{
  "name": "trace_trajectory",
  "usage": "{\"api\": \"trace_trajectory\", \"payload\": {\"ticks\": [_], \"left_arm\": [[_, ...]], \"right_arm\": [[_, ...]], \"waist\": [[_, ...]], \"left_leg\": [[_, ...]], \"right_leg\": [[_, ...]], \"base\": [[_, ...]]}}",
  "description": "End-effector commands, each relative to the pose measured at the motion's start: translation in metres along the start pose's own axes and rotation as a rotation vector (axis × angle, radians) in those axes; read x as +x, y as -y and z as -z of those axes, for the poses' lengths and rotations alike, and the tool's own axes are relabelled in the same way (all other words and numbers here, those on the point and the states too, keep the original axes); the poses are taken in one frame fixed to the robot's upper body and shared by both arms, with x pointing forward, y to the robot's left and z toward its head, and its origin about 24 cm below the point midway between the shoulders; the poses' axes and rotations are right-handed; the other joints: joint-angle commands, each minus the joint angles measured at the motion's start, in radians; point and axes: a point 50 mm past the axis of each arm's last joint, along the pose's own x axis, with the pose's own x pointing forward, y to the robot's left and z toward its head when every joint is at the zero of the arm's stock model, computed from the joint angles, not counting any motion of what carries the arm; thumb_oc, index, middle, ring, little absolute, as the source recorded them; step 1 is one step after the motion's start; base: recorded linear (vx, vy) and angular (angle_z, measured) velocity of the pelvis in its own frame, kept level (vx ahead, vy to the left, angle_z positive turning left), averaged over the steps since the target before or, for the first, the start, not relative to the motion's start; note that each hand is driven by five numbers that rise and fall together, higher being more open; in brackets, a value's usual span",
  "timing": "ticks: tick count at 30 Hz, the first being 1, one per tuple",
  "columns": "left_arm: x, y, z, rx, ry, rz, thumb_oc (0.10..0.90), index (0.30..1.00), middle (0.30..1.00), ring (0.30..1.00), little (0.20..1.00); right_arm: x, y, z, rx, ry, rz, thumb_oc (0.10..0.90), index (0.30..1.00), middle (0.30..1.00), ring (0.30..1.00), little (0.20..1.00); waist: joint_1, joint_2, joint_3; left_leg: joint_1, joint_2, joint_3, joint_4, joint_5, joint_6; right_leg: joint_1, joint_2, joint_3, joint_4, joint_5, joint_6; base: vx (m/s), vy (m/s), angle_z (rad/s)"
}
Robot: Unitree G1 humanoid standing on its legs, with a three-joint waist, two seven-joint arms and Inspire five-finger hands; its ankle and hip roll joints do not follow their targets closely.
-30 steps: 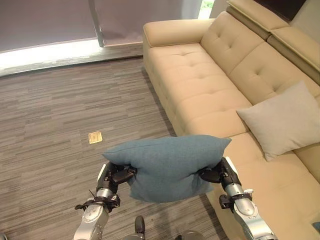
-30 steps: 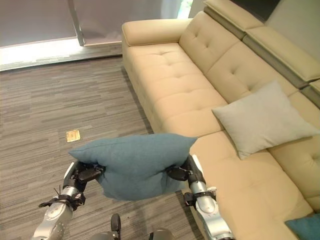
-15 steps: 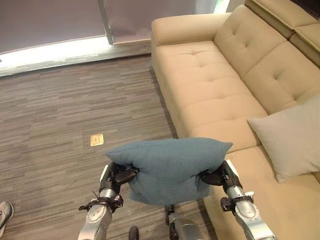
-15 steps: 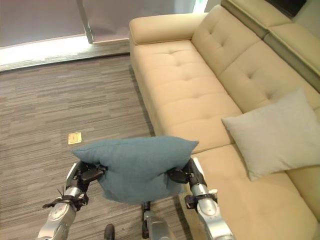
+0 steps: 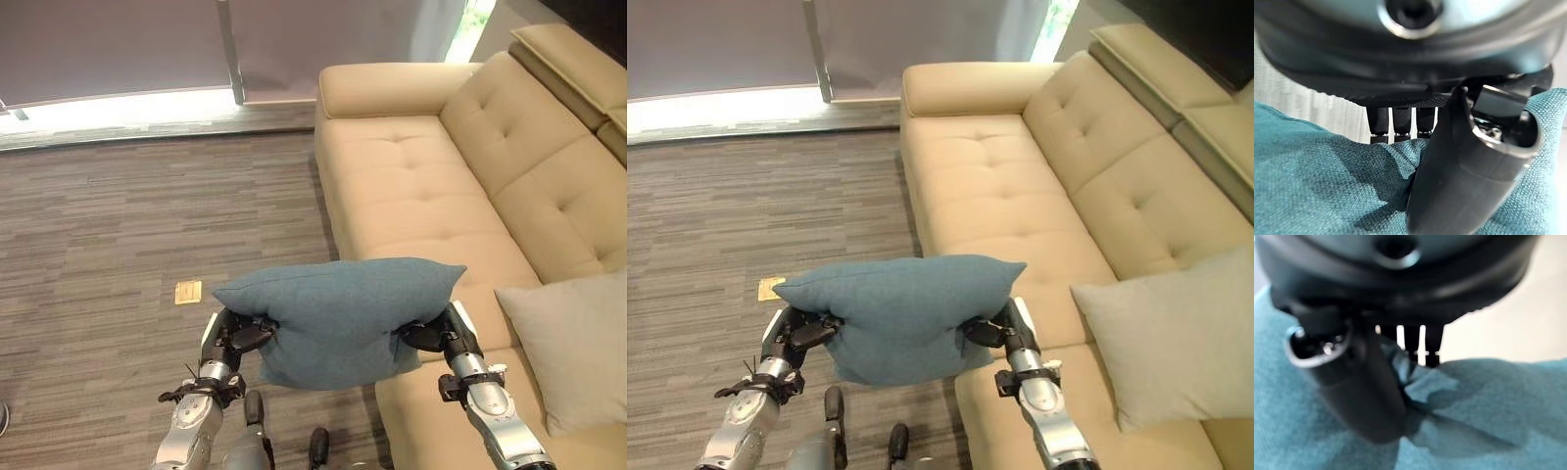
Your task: Pick up all the scattered cushions and arrange them neatly on the sofa.
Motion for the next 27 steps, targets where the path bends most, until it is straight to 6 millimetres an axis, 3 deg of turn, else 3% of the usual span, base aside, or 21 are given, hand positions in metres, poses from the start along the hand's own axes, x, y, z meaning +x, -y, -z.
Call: {"api": "trace_trajectory", "payload": {"ticks": [1, 2, 4, 5, 6, 8, 10, 11, 13, 14, 15, 17, 22, 23, 24, 25, 26, 27], "left_arm": [[0.007, 0.055, -0.064, -0.003, 0.323, 0.300, 0.400, 0.300, 0.300, 0.300, 0.300], [0.007, 0.055, -0.064, -0.003, 0.323, 0.300, 0.400, 0.300, 0.300, 0.300, 0.300], [0.008, 0.053, -0.069, 0.025, 0.333, 0.305, 0.400, 0.300, 0.300, 0.300, 0.300], [0.009, 0.053, -0.069, 0.025, 0.333, 0.305, 0.400, 0.300, 0.300, 0.300, 0.300], [0.010, 0.052, -0.071, 0.033, 0.338, 0.300, 0.400, 0.300, 0.300, 0.300, 0.300], [0.011, 0.049, -0.074, 0.059, 0.349, 0.286, 0.400, 0.300, 0.300, 0.300, 0.300], [0.011, 0.049, -0.074, 0.061, 0.352, 0.284, 0.400, 0.300, 0.300, 0.300, 0.300], [0.012, 0.049, -0.074, 0.053, 0.356, 0.281, 0.400, 0.300, 0.300, 0.300, 0.300], [0.012, 0.050, -0.075, 0.050, 0.361, 0.282, 0.400, 0.300, 0.300, 0.300, 0.300], [0.013, 0.050, -0.078, 0.052, 0.372, 0.282, 0.400, 0.300, 0.300, 0.300, 0.300], [0.013, 0.050, -0.078, 0.051, 0.372, 0.281, 0.400, 0.300, 0.300, 0.300, 0.300], [0.016, 0.050, -0.081, 0.069, 0.387, 0.274, 0.400, 0.300, 0.300, 0.300, 0.300], [0.017, 0.053, -0.083, 0.071, 0.405, 0.283, 0.400, 0.300, 0.300, 0.300, 0.300], [0.015, 0.055, -0.078, 0.053, 0.393, 0.294, 0.400, 0.300, 0.300, 0.300, 0.300], [0.014, 0.055, -0.078, 0.052, 0.392, 0.294, 0.400, 0.300, 0.300, 0.300, 0.300], [0.014, 0.056, -0.076, 0.049, 0.385, 0.293, 0.400, 0.300, 0.300, 0.300, 0.300], [0.012, 0.056, -0.069, 0.032, 0.361, 0.287, 0.400, 0.300, 0.300, 0.300, 0.300], [0.012, 0.056, -0.069, 0.032, 0.361, 0.287, 0.400, 0.300, 0.300, 0.300, 0.300]], "right_arm": [[0.015, -0.025, -0.084, 0.041, 0.427, -0.119, 0.400, 0.300, 0.300, 0.300, 0.300], [0.015, -0.026, -0.084, 0.041, 0.427, -0.119, 0.400, 0.300, 0.300, 0.300, 0.300], [0.017, -0.033, -0.092, 0.032, 0.456, -0.144, 0.400, 0.300, 0.300, 0.300, 0.300], [0.017, -0.032, -0.092, 0.032, 0.457, -0.144, 0.400, 0.300, 0.300, 0.300, 0.300], [0.018, -0.035, -0.096, 0.038, 0.473, -0.150, 0.400, 0.300, 0.300, 0.300, 0.300], [0.019, -0.038, -0.100, 0.058, 0.489, -0.146, 0.400, 0.300, 0.300, 0.300, 0.300], [0.019, -0.038, -0.099, 0.062, 0.485, -0.145, 0.400, 0.300, 0.300, 0.300, 0.300], [0.019, -0.037, -0.098, 0.061, 0.479, -0.150, 0.400, 0.300, 0.300, 0.300, 0.300], [0.019, -0.037, -0.098, 0.062, 0.479, -0.157, 0.400, 0.300, 0.300, 0.300, 0.300], [0.020, -0.036, -0.099, 0.074, 0.479, -0.162, 0.400, 0.300, 0.300, 0.300, 0.300], [0.020, -0.036, -0.099, 0.074, 0.479, -0.163, 0.400, 0.300, 0.300, 0.300, 0.300], [0.021, -0.033, -0.097, 0.084, 0.469, -0.163, 0.400, 0.300, 0.300, 0.300, 0.300], [0.021, -0.031, -0.096, 0.086, 0.464, -0.158, 0.400, 0.300, 0.300, 0.300, 0.300], [0.017, -0.026, -0.090, 0.084, 0.451, -0.147, 0.400, 0.300, 0.300, 0.300, 0.300], [0.017, -0.026, -0.089, 0.083, 0.449, -0.148, 0.400, 0.300, 0.300, 0.300, 0.300], [0.016, -0.024, -0.087, 0.074, 0.440, -0.143, 0.400, 0.300, 0.300, 0.300, 0.300], [0.015, -0.023, -0.081, 0.073, 0.417, -0.139, 0.400, 0.300, 0.300, 0.300, 0.300], [0.015, -0.023, -0.081, 0.073, 0.417, -0.139, 0.400, 0.300, 0.300, 0.300, 0.300]], "waist": [[0.010, -0.006, -0.090], [0.011, -0.007, -0.090], [0.013, -0.018, -0.078], [0.015, -0.016, -0.081], [0.009, -0.016, -0.066], [-0.003, 0.001, -0.049], [-0.010, 0.005, -0.048], [-0.032, 0.009, -0.050], [-0.043, 0.007, -0.050], [-0.057, -0.007, -0.048], [-0.059, -0.003, -0.045], [-0.078, -0.012, -0.048], [-0.089, -0.017, -0.053], [-0.096, -0.020, -0.091], [-0.095, -0.018, -0.091], [-0.099, -0.012, -0.099], [-0.103, 0.008, -0.116], [-0.105, 0.004, -0.118]], "left_leg": [[0.064, -0.052, -0.025, 0.012, -0.006, 0.034], [0.064, -0.053, -0.024, 0.012, -0.006, 0.035], [0.106, -0.085, -0.014, 0.016, -0.048, 0.079], [0.102, -0.082, -0.013, 0.015, -0.045, 0.078], [0.121, -0.087, -0.009, 0.017, -0.061, 0.092], [0.162, -0.079, -0.002, 0.014, -0.086, 0.111], [0.183, -0.082, -0.006, 0.008, -0.095, 0.114], [0.226, -0.095, -0.019, -0.008, -0.115, 0.115], [0.251, -0.102, -0.027, -0.015, -0.130, 0.114], [0.285, -0.126, -0.035, -0.019, -0.155, 0.111], [0.291, -0.122, -0.038, -0.018, -0.160, 0.110], [0.345, -0.143, -0.052, -0.027, -0.191, 0.101], [0.382, -0.155, -0.063, -0.031, -0.212, 0.098], [0.429, -0.171, -0.077, -0.027, -0.251, 0.097], [0.431, -0.169, -0.077, -0.026, -0.253, 0.096], [0.439, -0.162, -0.076, -0.010, -0.253, 0.087], [0.455, -0.132, -0.066, 0.056, -0.229, 0.050], [0.452, -0.136, -0.068, 0.054, -0.224, 0.050]], "right_leg": [[0.013, -0.109, 0.107, 0.149, -0.104, 0.140], [0.012, -0.110, 0.108, 0.152, -0.106, 0.140], [-0.056, -0.150, 0.121, 0.351, -0.030, 0.180], [-0.061, -0.147, 0.122, 0.349, -0.026, 0.179], [-0.097, -0.158, 0.123, 0.436, 0.013, 0.192], [-0.186, -0.159, 0.101, 0.563, 0.054, 0.187], [-0.215, -0.147, 0.097, 0.565, 0.045, 0.180], [-0.272, -0.115, 0.083, 0.498, 0.009, 0.167], [-0.289, -0.106, 0.072, 0.445, -0.008, 0.163], [-0.319, -0.104, 0.044, 0.303, 0.008, 0.167], [-0.308, -0.100, 0.039, 0.294, 0.010, 0.167], [-0.343, -0.088, -0.017, 0.127, 0.068, 0.193], [-0.354, -0.085, -0.050, 0.097, 0.096, 0.200], [-0.312, -0.087, -0.035, 0.095, 0.112, 0.174], [-0.309, -0.085, -0.035, 0.095, 0.110, 0.174], [-0.298, -0.085, -0.040, 0.103, 0.109, 0.167], [-0.259, -0.071, -0.057, 0.112, 0.097, 0.151], [-0.261, -0.075, -0.057, 0.110, 0.100, 0.151]], "base": [[0.28, 0.216, -0.17], [0.33, 0.294, -0.19], [0.20, 0.249, -0.09], [0.08, 0.177, 0.19], [0.05, 0.151, 0.24], [0.16, 0.219, 0.24], [0.26, 0.169, 0.14], [0.33, 0.159, 0.13], [0.34, 0.096, 0.03], [0.34, 0.068, -0.08], [0.35, 0.050, -0.18], [0.43, 0.047, -0.18], [0.28, 0.012, -0.01], [0.39, 0.008, 0.20], [0.51, 0.010, 0.17], [0.38, -0.011, 0.09], [0.37, -0.014, 0.14], [0.40, -0.041, 0.12]]}}
